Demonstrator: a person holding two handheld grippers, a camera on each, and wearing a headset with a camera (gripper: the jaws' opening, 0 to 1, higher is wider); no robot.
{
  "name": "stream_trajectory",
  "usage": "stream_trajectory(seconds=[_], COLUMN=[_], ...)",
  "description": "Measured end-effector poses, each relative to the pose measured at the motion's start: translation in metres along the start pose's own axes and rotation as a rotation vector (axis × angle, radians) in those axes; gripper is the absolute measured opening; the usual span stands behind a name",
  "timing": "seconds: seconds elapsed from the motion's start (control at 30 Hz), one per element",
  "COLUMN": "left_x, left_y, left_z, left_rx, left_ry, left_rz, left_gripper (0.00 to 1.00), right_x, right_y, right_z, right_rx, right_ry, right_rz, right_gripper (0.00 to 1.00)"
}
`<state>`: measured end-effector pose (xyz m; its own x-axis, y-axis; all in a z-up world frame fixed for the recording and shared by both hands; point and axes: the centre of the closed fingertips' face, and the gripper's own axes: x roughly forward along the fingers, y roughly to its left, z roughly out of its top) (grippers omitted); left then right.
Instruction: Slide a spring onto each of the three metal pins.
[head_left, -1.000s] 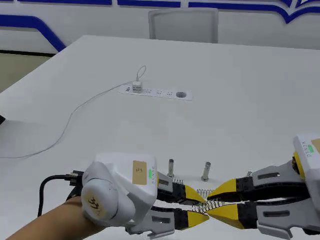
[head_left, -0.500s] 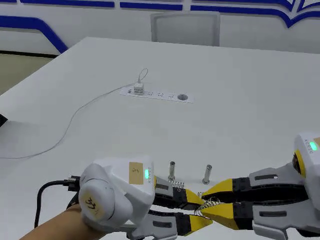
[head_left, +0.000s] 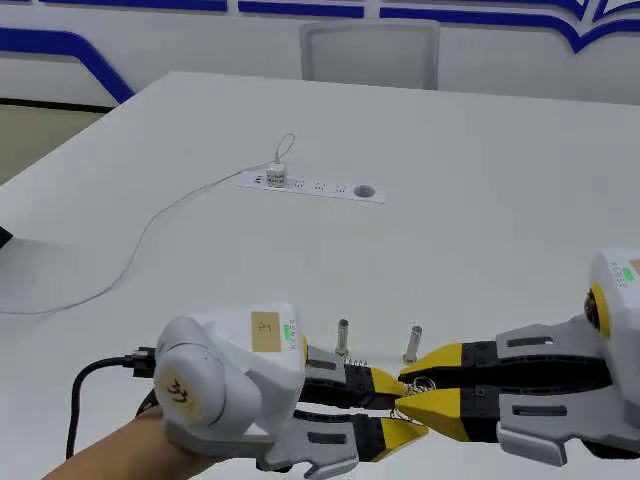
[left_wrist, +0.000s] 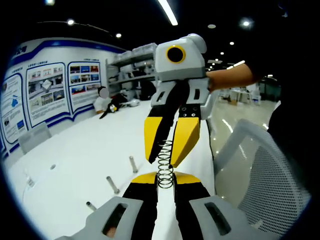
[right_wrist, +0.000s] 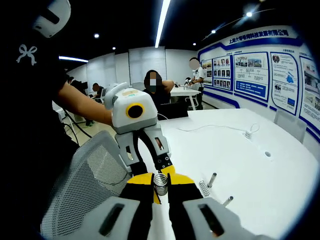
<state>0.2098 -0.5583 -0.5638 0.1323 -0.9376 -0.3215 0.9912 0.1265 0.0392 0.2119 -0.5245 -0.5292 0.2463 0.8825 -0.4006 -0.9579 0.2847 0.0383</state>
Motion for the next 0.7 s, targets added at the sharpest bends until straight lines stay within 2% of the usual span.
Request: stream_trajectory(seconds=[0.07,0.13,0.3,0.4,0.57,0.7], left_x=[-0.001,-0.003,-0.010,-0.015,-0.026,-0.037], left_y=[0.001,0.005,0.015,0.023,0.033,0.040], left_z=[0.001,-0.001,-0.006,-0.010,-0.018,-0.029], left_rx=[-0.006,-0.006,-0.022,-0.038,-0.063,-0.099], left_ry=[-0.009,0.000,0.002,-0.001,0.004,0.009], left_rz=[0.006,0.027,0.079,0.120,0.190,0.234], left_gripper=[0.13,0.16,0.30,0.41,0.58,0.66], right_x=[0.000,-0.001,-0.005,-0.009,-0.027,-0.046], right_y=[-0.001,-0.003,-0.009,-0.018,-0.052,-0.084], right_z=[0.001,0.000,0.003,0.001,-0.005,-0.011], right_rx=[0.002,-0.005,0.005,0.006,0.027,0.044], right_ry=[-0.004,0.005,-0.009,-0.005,0.006,0.027], right_rz=[-0.003,-0.014,-0.032,-0.064,-0.175,-0.282], right_gripper=[0.10,0.10,0.10,0.10,0.10,0.10])
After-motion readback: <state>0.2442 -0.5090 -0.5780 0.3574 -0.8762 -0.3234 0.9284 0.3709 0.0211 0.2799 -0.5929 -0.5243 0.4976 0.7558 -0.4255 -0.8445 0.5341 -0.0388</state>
